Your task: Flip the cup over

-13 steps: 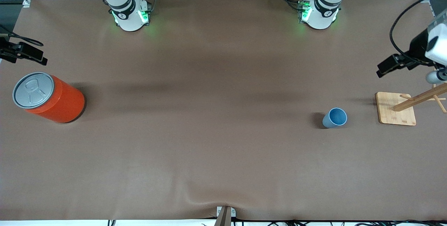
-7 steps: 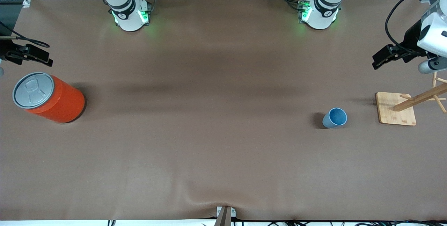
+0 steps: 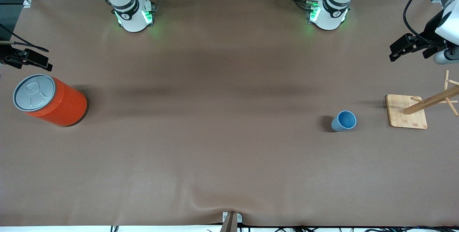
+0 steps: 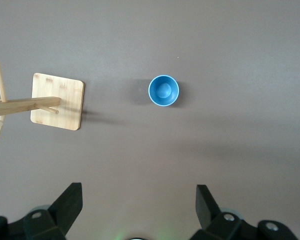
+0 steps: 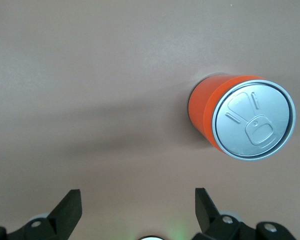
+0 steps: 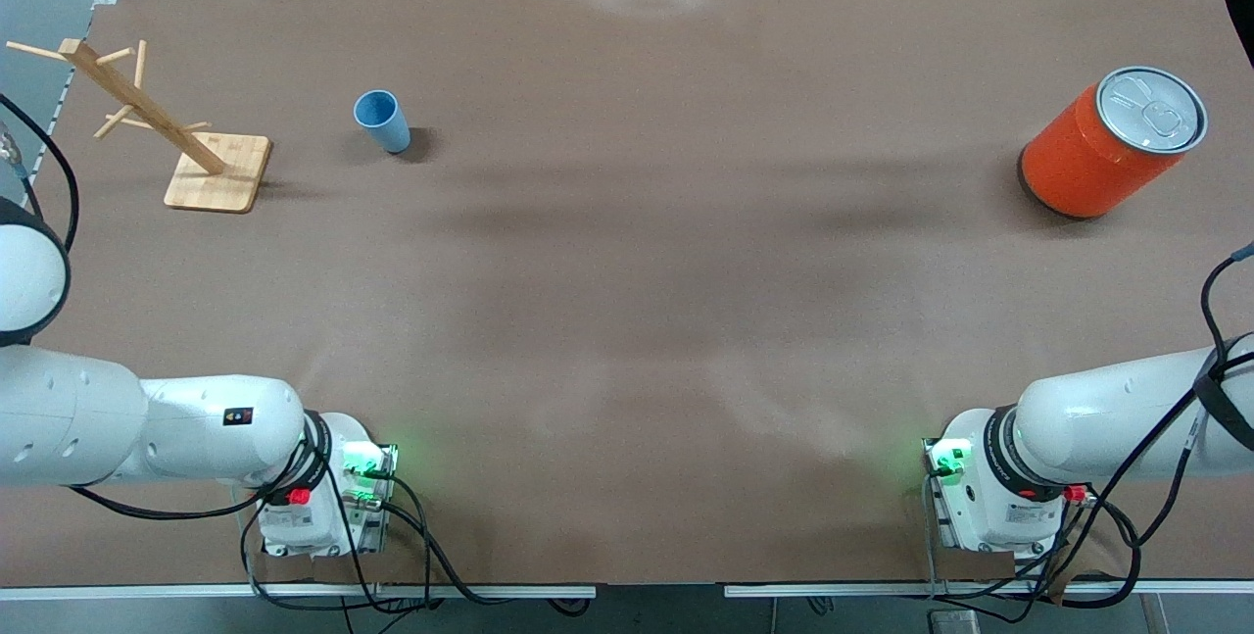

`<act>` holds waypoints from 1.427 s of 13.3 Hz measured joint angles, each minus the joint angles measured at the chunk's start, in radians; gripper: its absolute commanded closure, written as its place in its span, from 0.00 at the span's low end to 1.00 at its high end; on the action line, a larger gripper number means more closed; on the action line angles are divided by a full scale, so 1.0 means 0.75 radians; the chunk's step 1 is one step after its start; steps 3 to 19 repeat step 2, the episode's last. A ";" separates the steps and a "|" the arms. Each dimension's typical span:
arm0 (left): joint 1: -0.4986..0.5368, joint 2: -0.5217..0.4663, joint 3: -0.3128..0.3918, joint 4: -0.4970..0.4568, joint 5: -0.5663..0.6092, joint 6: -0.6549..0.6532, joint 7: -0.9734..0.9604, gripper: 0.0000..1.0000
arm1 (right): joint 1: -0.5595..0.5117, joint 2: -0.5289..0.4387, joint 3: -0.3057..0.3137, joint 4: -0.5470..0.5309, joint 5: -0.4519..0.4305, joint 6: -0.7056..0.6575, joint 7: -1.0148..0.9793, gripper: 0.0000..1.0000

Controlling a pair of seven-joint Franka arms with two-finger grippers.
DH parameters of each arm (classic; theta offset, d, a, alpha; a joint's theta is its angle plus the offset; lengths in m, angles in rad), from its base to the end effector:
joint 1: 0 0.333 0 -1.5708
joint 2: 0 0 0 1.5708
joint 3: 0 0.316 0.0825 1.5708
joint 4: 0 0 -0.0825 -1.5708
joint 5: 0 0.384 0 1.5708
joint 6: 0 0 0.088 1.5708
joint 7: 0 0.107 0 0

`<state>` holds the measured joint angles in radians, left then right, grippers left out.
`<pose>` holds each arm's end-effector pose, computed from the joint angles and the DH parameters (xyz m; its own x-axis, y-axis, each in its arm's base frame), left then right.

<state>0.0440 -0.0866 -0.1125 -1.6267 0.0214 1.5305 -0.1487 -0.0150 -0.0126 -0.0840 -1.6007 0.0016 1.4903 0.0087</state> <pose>0.5220 -0.0362 0.6411 0.9967 0.0814 -0.0054 0.0812 -0.9962 -0.0323 0.5384 -0.0536 0.6108 0.9895 -0.1068 -0.0977 -0.1075 -0.9942 -0.0018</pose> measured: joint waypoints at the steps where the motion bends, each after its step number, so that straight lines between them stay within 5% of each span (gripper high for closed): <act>1: 0.000 0.000 0.004 0.003 -0.009 0.000 0.000 0.00 | 0.000 -0.009 0.002 -0.002 0.000 0.000 0.000 0.00; 19: 0.000 0.000 0.006 0.004 -0.022 0.000 0.000 0.00 | 0.000 -0.015 0.003 -0.003 0.000 0.000 0.000 0.00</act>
